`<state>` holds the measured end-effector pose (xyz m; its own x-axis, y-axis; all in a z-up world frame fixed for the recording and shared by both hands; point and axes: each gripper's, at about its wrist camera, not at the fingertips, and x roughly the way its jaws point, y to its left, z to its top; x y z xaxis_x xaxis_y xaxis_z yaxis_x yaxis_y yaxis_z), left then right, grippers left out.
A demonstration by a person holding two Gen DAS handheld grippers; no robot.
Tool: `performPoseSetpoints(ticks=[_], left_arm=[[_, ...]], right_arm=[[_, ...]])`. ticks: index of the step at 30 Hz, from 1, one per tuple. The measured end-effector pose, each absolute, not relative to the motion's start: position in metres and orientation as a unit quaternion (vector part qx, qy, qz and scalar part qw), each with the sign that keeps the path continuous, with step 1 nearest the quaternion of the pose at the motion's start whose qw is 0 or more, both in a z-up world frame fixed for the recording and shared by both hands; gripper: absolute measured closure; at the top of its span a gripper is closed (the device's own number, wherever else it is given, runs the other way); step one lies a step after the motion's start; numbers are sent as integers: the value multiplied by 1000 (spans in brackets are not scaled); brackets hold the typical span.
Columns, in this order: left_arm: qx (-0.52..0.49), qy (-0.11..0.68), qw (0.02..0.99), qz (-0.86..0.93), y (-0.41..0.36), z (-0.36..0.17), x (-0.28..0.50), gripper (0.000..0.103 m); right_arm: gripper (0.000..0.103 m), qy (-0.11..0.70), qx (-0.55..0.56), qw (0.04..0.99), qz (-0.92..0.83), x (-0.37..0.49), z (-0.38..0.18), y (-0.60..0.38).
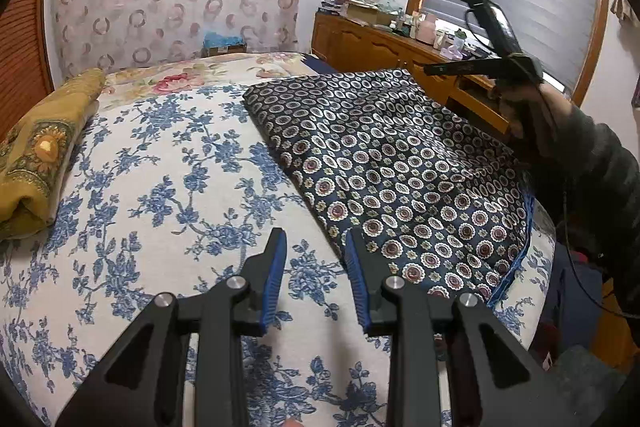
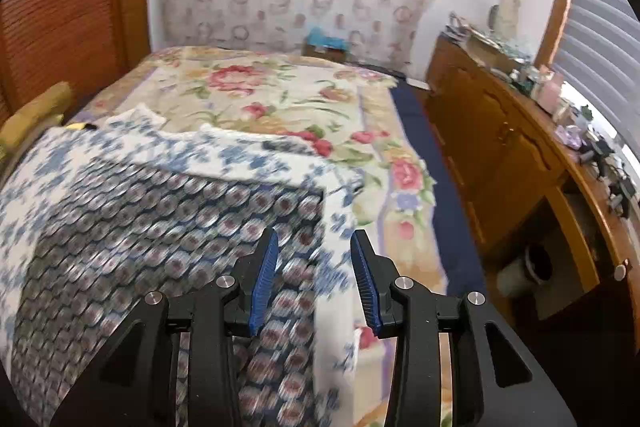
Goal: Fold small clothes
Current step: 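Grasp the folded robe's edge with the right gripper and lift it, then grasp the robe's blue-trimmed end with the right gripper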
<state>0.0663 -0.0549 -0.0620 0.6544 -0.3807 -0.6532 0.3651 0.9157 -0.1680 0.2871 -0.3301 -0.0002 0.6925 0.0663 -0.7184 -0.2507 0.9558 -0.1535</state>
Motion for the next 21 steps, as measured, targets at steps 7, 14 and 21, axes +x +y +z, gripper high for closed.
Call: performPoseSetpoints(ticks=[7,14,21], left_arm=[[-3,380,899,-219,-69,-69,61,75],[7,394,889,-232,-85,-74,57,74],[19,406,882,-239,-98,-80,54,74]], right_arm=[[55,379,-115,908,140,213,-16,-322],[55,384,-106,900,178,159,-31,-312],[55,378,-98,903,178,133,-50,-303]])
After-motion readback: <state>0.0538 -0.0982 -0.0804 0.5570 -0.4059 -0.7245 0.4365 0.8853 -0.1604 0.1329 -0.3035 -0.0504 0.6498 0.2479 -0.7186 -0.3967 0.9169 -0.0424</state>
